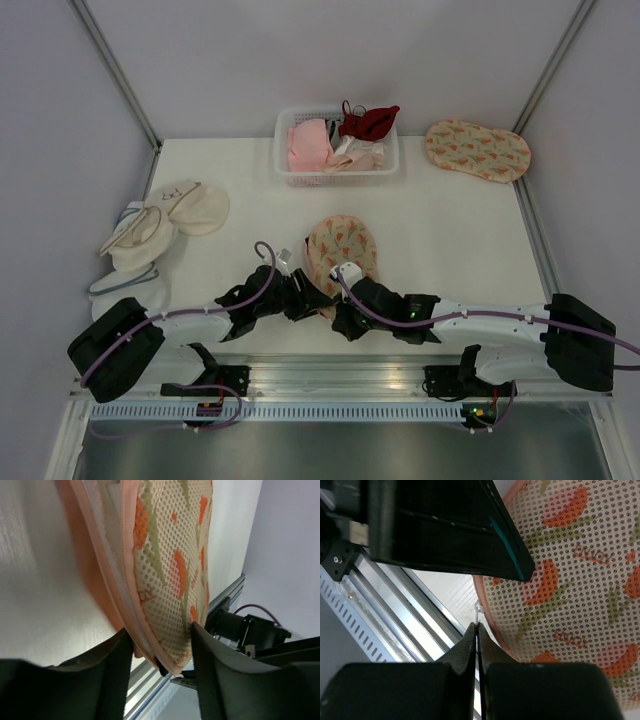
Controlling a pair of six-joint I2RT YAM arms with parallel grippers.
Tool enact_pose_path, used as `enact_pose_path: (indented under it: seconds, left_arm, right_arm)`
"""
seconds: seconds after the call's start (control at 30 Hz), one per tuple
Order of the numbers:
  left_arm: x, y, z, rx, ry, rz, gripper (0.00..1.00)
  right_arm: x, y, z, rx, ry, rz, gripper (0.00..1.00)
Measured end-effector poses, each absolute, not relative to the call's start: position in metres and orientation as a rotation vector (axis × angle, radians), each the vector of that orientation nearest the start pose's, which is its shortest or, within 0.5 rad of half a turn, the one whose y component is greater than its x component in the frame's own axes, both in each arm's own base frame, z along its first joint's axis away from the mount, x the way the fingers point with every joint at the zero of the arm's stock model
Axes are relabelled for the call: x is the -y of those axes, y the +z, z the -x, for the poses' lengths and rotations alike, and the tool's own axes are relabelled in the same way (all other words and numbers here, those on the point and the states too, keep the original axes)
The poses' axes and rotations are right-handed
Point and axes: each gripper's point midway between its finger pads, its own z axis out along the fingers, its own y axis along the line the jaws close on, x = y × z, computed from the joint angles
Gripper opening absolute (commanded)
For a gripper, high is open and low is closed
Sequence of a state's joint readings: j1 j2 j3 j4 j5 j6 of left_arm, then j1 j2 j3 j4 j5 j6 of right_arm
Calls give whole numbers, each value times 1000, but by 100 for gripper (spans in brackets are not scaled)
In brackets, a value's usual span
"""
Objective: Unzip the laundry bag and remove the bra
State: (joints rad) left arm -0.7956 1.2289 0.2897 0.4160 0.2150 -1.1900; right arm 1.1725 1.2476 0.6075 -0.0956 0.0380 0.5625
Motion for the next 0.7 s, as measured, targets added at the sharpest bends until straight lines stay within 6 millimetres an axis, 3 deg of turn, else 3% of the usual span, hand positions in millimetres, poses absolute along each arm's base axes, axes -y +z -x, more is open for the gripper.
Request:
enact_pose_path:
  seconds: [0.17,0.23,0.5,0.7]
  left_arm:
    - [290,58,-169,-2428,-1321,355,12]
    - [291,58,-170,-2424,-1324,363,4]
    - [286,65,-179,-2406,-1264,389,2]
    - [275,61,-184,-2414,-1211,390,2]
  right_arm:
    - [-315,76,-114,-2331,839,723,1]
    - [-315,76,-114,-2334,839,726,0]
    - [-305,66,-104,-2392,818,777,1]
    - [-275,45,-105,-2494,644,734,0]
